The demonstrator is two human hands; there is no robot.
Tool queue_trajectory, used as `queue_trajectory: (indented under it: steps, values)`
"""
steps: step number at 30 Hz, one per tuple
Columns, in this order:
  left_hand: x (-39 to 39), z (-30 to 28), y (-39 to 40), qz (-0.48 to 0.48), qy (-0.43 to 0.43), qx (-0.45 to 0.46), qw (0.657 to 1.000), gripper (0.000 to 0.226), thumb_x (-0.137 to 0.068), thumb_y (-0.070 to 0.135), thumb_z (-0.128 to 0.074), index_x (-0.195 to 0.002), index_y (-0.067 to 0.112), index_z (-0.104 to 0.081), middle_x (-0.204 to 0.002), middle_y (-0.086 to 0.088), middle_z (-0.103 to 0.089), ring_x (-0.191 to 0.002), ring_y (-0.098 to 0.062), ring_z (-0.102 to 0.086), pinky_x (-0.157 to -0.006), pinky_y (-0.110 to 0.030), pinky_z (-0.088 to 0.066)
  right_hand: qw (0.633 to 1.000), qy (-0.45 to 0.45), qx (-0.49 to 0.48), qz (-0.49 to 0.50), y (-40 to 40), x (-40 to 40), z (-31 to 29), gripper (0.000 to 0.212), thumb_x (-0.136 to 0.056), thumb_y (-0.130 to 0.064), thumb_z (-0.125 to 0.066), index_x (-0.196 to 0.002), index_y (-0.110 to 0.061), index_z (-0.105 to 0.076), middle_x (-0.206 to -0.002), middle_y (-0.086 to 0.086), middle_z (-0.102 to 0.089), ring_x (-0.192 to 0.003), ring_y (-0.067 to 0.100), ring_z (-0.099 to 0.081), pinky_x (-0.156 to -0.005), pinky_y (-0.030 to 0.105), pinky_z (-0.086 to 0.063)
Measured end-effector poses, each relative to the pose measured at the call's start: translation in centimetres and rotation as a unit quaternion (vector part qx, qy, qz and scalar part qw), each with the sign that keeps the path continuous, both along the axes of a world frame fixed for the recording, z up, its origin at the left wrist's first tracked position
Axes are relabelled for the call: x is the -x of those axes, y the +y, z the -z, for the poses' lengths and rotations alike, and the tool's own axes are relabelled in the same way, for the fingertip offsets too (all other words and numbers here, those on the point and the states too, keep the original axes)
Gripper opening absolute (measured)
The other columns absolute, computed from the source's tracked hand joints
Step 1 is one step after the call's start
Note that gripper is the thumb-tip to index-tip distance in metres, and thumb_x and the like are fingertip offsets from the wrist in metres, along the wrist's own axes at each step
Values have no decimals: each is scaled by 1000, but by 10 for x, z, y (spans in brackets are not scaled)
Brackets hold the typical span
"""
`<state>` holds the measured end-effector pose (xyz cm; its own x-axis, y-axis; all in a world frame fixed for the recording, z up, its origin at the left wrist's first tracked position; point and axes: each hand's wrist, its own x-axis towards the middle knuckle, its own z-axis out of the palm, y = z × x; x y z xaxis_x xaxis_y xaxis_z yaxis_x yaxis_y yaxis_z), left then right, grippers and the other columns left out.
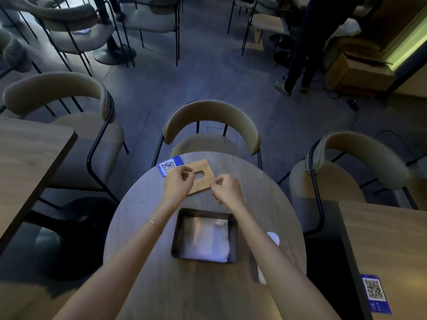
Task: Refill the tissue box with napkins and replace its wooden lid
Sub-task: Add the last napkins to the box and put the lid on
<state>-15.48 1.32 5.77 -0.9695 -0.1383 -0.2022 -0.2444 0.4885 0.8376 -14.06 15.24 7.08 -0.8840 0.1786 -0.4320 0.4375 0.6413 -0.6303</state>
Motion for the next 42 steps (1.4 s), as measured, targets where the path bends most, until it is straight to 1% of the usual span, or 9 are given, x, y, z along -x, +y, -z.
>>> queue_trajectory:
  steps: [3, 5, 9, 12, 17, 21, 26, 32, 42]
  values:
    - [21, 29, -11, -92, -103, -26, 990, 42, -89, 11, -53, -129, 1, -49, -126, -20, -59, -113, -36, -56, -98, -42, -47, 1000, -10, 23, 0, 1, 31, 17, 33, -92, -20, -56, -121, -4, -59, -125, 15, -63, -118, 31, -58, -97, 37, -46]
    - [23, 46, -11, -101, -137, -25, 985, 46, -88, 9, -53, -133, 1, -45, -132, -23, -56, -119, -39, -53, -103, -47, -44, 998, -50, 23, -23, -3, 44, 32, 47, -91, -18, -57, -135, -4, -47, -137, 17, -54, -127, 33, -50, -102, 35, -41]
    - [20, 61, 1, -105, -145, -34, 983, 62, -90, 8, -52, -147, 6, -27, -142, -20, -47, -127, -36, -48, -105, -41, -40, 996, -55, 37, -54, -16, 53, 56, 69, -86, -11, -62, -147, -7, -30, -148, 17, -42, -137, 32, -40, -113, 37, -34]
    - [20, 66, 1, -144, -148, -35, 978, 63, -87, 10, -57, -145, 6, -31, -140, -21, -47, -129, -37, -45, -107, -41, -38, 1000, -24, 6, 3, -21, 49, 64, 60, -80, -14, -66, -136, -9, -45, -136, 18, -53, -129, 33, -48, -107, 37, -40]
    - [17, 69, -10, -163, -187, 46, 968, 56, -83, 23, -68, -130, 5, -45, -136, -22, -41, -131, -36, -34, -106, -43, -36, 996, -63, -24, 54, -16, 40, 69, 66, -78, -37, -72, -130, -5, -46, -135, 18, -50, -129, 33, -45, -106, 37, -38]
    - [18, 55, -6, -170, -128, 39, 976, 46, -82, 16, -66, -123, 3, -50, -130, -21, -42, -127, -35, -35, -102, -42, -39, 992, -58, -28, 109, -16, 34, 60, 59, -81, -38, -70, -124, -2, -51, -131, 19, -56, -122, 34, -53, -99, 39, -46]
    - [9, 27, -1, -117, -51, 86, 988, 54, -79, 16, -66, -126, 4, -43, -127, -19, -41, -121, -35, -40, -95, -44, -45, 993, -11, -75, 92, -10, 25, 30, 55, -85, -33, -64, -129, -13, -37, -127, 17, -57, -114, 35, -58, -93, 47, -51]
    - [-24, 11, -8, 23, 10, 135, 991, 53, -81, 23, -62, -130, 11, -47, -131, -17, -46, -120, -35, -43, -98, -44, -41, 987, 58, -147, -20, 4, 1, -2, 66, -83, -19, -60, -142, -25, -30, -144, 17, -35, -132, 35, -37, -105, 48, -39]
    - [-105, 19, -12, 102, 44, 116, 987, 61, -85, 19, -60, -142, 10, -40, -139, -7, -43, -126, -23, -47, -103, -33, -41, 994, 60, -86, 0, -3, -97, 4, 67, -88, -3, -54, -147, -11, -24, -149, 13, -28, -136, 27, -33, -109, 36, -36]
